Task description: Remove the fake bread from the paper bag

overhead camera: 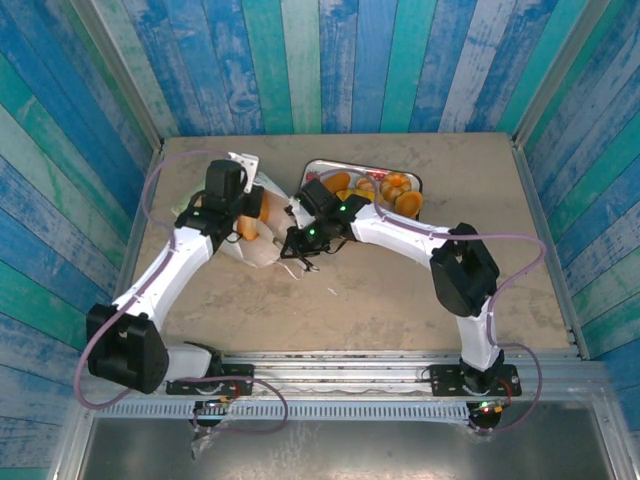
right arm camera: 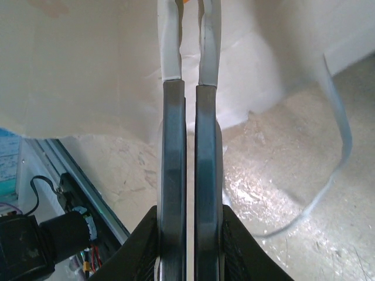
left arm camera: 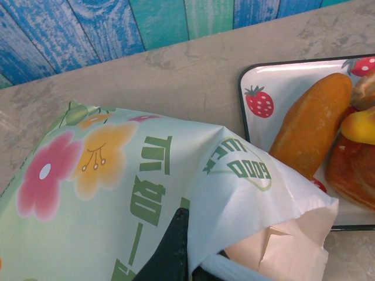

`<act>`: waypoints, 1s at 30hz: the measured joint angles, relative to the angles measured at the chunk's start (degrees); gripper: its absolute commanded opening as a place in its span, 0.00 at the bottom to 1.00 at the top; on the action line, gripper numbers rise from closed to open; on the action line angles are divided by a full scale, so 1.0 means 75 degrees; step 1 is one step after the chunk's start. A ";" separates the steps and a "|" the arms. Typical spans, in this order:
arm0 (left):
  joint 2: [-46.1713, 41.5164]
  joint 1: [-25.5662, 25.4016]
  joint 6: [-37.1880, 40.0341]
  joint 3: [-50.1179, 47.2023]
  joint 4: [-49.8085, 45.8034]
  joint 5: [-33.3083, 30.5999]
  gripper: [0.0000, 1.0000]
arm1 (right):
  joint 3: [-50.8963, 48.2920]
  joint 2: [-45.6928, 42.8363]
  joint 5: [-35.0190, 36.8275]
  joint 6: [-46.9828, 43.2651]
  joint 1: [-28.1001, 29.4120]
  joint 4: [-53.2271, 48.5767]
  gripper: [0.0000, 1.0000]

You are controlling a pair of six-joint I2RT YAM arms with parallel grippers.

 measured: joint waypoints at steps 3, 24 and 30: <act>0.0321 0.0000 -0.0175 0.0361 -0.0117 -0.0271 0.00 | -0.0082 -0.0262 0.0006 -0.0119 0.0000 -0.0178 0.01; 0.1719 0.0000 -0.0860 0.2008 -0.1040 -0.1489 0.00 | -0.1113 -0.1754 0.0417 -0.0664 -0.0122 -0.1215 0.01; 0.2331 0.0003 -0.1026 0.2643 -0.1346 -0.1807 0.00 | -0.1437 -0.2463 0.0749 -0.0691 -0.0172 -0.1504 0.00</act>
